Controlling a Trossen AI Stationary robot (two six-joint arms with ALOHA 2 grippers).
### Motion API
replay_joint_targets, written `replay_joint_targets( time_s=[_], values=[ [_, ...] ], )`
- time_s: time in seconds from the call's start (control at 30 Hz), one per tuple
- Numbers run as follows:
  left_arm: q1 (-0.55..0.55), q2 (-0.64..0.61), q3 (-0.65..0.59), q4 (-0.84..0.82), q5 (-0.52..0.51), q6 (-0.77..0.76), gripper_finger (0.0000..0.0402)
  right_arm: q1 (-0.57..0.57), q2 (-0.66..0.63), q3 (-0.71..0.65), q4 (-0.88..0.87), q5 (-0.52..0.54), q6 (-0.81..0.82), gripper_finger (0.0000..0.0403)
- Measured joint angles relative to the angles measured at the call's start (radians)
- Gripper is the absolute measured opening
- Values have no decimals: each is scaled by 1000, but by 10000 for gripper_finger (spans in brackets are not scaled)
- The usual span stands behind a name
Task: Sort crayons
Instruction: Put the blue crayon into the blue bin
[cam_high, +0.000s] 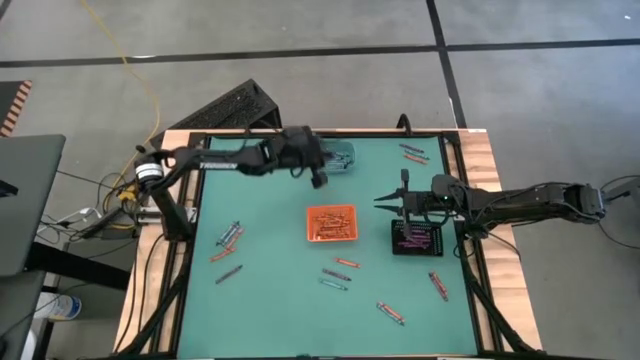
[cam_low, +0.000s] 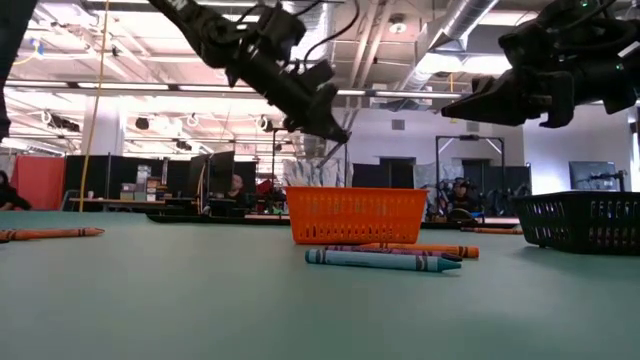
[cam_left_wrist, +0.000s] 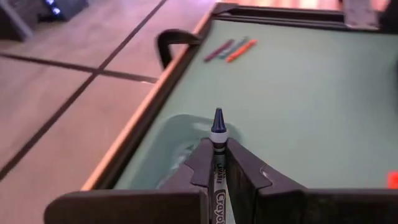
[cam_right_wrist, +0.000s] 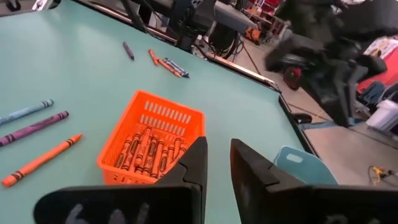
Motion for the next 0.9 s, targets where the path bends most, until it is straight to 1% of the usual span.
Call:
replay_joint_targets(
  time_s=[0.07,0.17,0.3,0.4,0.6,0.73,0.8,0.9],
  values=[
    [39,5,0,6,18,-16,11,0,0,0,0,0,-18,71],
    [68,26,0,6,39,-31,11,0,0,0,6,0,-28,71],
    [73,93,1,50,70,-38,11,0,0,0,33,0,-42,71],
    [73,151,27,54,66,-13,11,0,0,0,55,0,-45,71],
    [83,211,132,-36,51,23,11,0,0,0,69,0,-46,71],
    [88,215,176,-73,9,75,12,0,0,0,91,0,-29,71],
    [91,212,181,-83,-10,75,18,0,0,0,96,0,-1,71],
    [95,212,192,-145,15,106,40,0,0,0,97,0,32,71]
  ],
)
